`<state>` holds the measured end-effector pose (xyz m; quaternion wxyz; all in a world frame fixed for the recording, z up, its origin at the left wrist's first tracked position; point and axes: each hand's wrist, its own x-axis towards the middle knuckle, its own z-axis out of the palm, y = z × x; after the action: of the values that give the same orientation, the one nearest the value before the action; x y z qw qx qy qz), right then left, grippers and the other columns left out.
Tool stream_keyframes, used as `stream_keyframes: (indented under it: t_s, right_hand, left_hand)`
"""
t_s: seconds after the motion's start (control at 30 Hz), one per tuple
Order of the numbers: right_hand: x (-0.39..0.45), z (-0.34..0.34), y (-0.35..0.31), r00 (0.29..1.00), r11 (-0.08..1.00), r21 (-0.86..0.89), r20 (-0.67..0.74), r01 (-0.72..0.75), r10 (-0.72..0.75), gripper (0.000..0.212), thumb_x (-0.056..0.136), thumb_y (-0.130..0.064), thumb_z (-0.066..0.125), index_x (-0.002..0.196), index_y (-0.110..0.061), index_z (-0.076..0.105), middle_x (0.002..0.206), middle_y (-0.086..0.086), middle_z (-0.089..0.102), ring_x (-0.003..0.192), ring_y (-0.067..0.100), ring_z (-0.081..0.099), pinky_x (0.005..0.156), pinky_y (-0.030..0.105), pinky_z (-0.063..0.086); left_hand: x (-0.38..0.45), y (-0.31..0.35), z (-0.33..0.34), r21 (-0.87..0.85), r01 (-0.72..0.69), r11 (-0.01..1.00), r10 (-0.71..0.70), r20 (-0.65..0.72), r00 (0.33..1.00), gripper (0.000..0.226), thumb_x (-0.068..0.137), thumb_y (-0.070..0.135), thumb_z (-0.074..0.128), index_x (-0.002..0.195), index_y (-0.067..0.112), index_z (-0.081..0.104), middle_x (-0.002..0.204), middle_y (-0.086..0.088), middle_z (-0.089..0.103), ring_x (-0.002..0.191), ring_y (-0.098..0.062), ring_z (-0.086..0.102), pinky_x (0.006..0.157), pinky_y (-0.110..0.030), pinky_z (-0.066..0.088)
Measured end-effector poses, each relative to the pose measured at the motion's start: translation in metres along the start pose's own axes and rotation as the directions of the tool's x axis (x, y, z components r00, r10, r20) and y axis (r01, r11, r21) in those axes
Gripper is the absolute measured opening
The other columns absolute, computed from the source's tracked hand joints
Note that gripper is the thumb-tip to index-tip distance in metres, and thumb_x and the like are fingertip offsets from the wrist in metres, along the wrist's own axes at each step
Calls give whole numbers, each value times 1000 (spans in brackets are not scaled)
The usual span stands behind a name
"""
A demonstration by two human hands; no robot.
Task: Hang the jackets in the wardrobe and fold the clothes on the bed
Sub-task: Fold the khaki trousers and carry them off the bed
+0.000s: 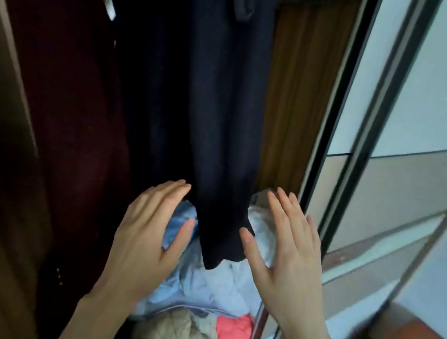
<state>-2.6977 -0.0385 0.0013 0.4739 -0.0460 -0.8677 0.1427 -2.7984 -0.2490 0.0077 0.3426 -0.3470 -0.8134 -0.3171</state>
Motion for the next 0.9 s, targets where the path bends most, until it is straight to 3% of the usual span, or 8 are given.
stream_keyframes:
  t_s: [0.07,0.2,0.33,0.43,0.63,0.9]
  right_hand:
    - [-17,-10,2,999,998,-55,5,-38,38,64,101,-50,56,154,-15,47,164,-3,41,156,13,27,127,46,23]
    - [-54,-39,6,987,968,-203,27,-148,156,68,103,-56,51,160,-21,39,167,-6,34,158,9,20,131,38,10]
    - [-92,-78,18,961,895,-363,4,-257,278,69,103,-63,43,161,-25,35,168,-7,32,159,9,15,131,42,10]
    - [-121,-107,28,927,819,-455,-46,-351,371,71,103,-64,44,162,-26,33,169,-7,31,159,9,14,131,43,9]
    - [-180,-168,44,848,646,-574,-181,-503,499,69,102,-64,43,159,-25,38,165,-2,39,157,17,27,127,54,25]
    - [-280,-273,75,681,363,-641,-356,-676,640,69,103,-63,47,160,-25,37,167,-5,35,159,11,19,131,41,10]
  left_hand:
    - [-8,6,12,-70,-30,997,31,14,999,52,103,41,46,146,14,56,148,3,57,139,-15,50,118,-27,32]
    - [-26,25,38,-210,-97,973,110,52,993,50,103,39,50,146,13,56,149,3,57,141,-17,51,113,-44,44]
    - [-43,53,68,-337,-120,934,171,126,977,50,104,38,52,148,14,55,151,3,55,144,-15,46,117,-41,39]
    - [-54,82,89,-432,-149,889,234,152,960,50,105,40,48,146,12,56,149,1,56,142,-16,48,117,-37,38]
    - [-75,153,127,-575,-172,800,355,222,908,51,106,44,43,148,15,54,150,3,55,142,-16,49,115,-42,43]
    - [-121,298,175,-744,-230,628,560,226,797,61,108,54,36,145,10,57,148,-8,58,139,-27,54,112,-55,47]
